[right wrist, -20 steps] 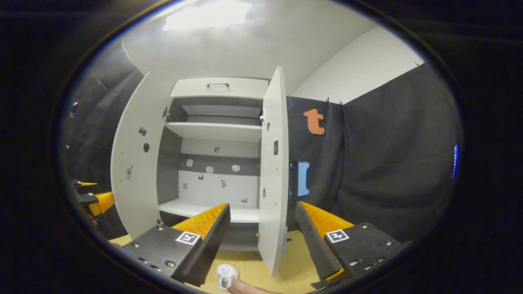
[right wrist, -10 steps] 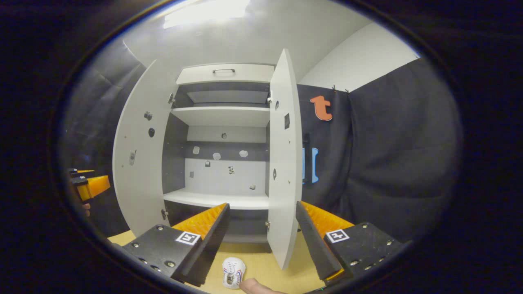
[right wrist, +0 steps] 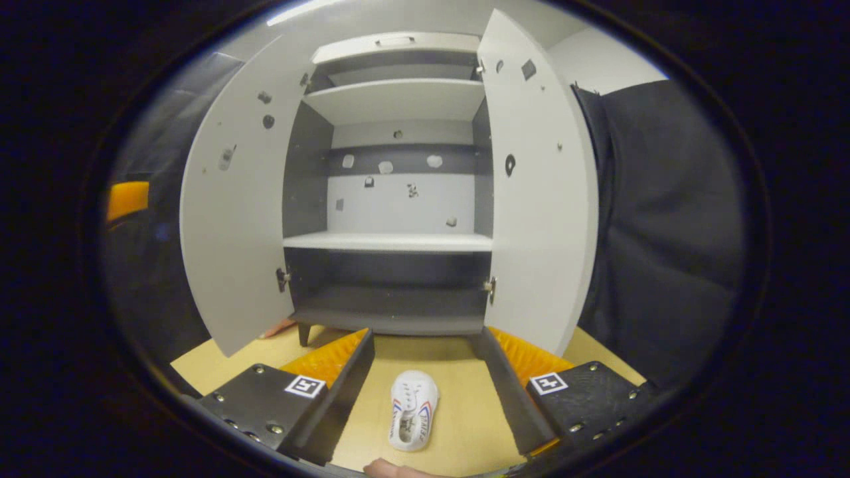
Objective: Grab one shoe with the right hand and put it into the shoe cabinet, grab the other shoe with the left hand and put it into the shoe cabinet; then close the right door with the right hand and the left door with the left hand.
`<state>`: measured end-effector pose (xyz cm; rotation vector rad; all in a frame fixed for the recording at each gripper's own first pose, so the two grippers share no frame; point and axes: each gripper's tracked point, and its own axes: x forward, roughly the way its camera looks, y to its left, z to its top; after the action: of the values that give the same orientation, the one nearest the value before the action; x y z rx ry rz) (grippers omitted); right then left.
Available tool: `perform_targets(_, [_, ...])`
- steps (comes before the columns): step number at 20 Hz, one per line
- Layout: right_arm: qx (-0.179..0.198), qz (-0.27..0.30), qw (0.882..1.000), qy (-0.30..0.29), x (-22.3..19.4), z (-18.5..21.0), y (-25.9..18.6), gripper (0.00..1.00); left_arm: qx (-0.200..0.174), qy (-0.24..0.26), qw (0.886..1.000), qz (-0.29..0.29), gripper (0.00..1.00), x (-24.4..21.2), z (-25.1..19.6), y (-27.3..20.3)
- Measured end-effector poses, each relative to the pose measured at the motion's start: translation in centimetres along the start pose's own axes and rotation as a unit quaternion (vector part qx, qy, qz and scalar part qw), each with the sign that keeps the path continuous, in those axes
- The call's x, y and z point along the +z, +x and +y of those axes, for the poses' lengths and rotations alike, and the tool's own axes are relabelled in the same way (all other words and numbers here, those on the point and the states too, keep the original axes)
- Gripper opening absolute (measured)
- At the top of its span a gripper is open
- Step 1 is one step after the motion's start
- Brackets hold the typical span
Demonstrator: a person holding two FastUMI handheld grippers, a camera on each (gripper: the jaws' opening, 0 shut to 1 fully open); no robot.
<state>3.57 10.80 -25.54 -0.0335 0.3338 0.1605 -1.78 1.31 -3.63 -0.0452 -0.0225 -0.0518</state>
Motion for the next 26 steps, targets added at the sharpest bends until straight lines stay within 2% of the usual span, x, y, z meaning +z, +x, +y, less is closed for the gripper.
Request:
perform_targets(2, [0.005, 0.03, 1.0, 0.003, -3.1, 0.5, 2.0, 0.94, -0.003, 0.004, 1.0, 0.009, 0.98, -0.9, 0.0, 0.0])
perform_targets(3, [0.003, 0.039, 0.999, 0.0, -4.3, 0.5, 2.7, 0.96, -0.002, 0.006, 1.0, 0.017, 0.97, -1.5, 0.1, 0.0])
perform_targets(4, [0.004, 0.043, 0.999, -0.007, -5.5, 0.8, 3.3, 0.94, -0.002, 0.006, 1.0, 0.021, 0.97, -1.8, 0.1, 0.1])
perform_targets(5, [0.006, 0.052, 0.999, -0.012, -6.8, 1.1, 3.8, 0.96, -0.003, 0.003, 1.0, 0.025, 0.98, -2.3, 0.1, 0.2])
perform_targets(9, [0.026, 0.116, 0.993, 0.01, -14.0, 3.5, 5.1, 0.96, -0.01, 0.002, 0.999, 0.036, 0.98, -3.7, 0.0, 0.4])
perform_targets(12, [0.011, 0.162, 0.987, 0.015, -18.4, 3.9, 6.0, 0.96, -0.015, -0.003, 0.999, 0.033, 0.98, -3.9, 0.2, 0.2])
perform_targets(13, [0.001, 0.172, 0.985, 0.025, -19.2, 4.0, 6.2, 0.96, -0.018, -0.003, 0.999, 0.032, 0.98, -3.9, 0.2, 0.1])
perform_targets(15, [0.01, 0.196, 0.979, 0.06, -20.4, 5.2, 6.3, 0.96, -0.024, 0.0, 0.999, 0.031, 0.98, -4.1, 0.3, -0.2])
perform_targets(18, [-0.003, 0.205, 0.977, 0.057, -21.3, 5.2, 7.3, 0.94, -0.036, 0.003, 0.999, 0.035, 0.98, -4.4, 0.0, -0.3])
perform_targets(20, [-0.007, 0.219, 0.974, 0.066, -22.3, 5.4, 8.1, 0.79, -0.044, -0.001, 0.998, 0.038, 0.98, -4.8, -0.1, -0.3])
perform_targets(22, [-0.002, 0.243, 0.967, 0.073, -23.6, 5.6, 8.7, 0.79, -0.052, -0.004, 0.998, 0.041, 0.98, -5.1, -0.1, 0.0])
perform_targets(24, [-0.01, 0.234, 0.969, 0.075, -23.8, 4.6, 10.2, 0.76, -0.053, -0.001, 0.998, 0.047, 0.98, -5.5, 0.2, 0.3])
perform_targets(26, [-0.001, 0.225, 0.969, 0.103, -23.2, 4.3, 10.7, 0.25, -0.05, 0.003, 0.998, 0.044, 0.98, -5.4, 0.5, 0.6])
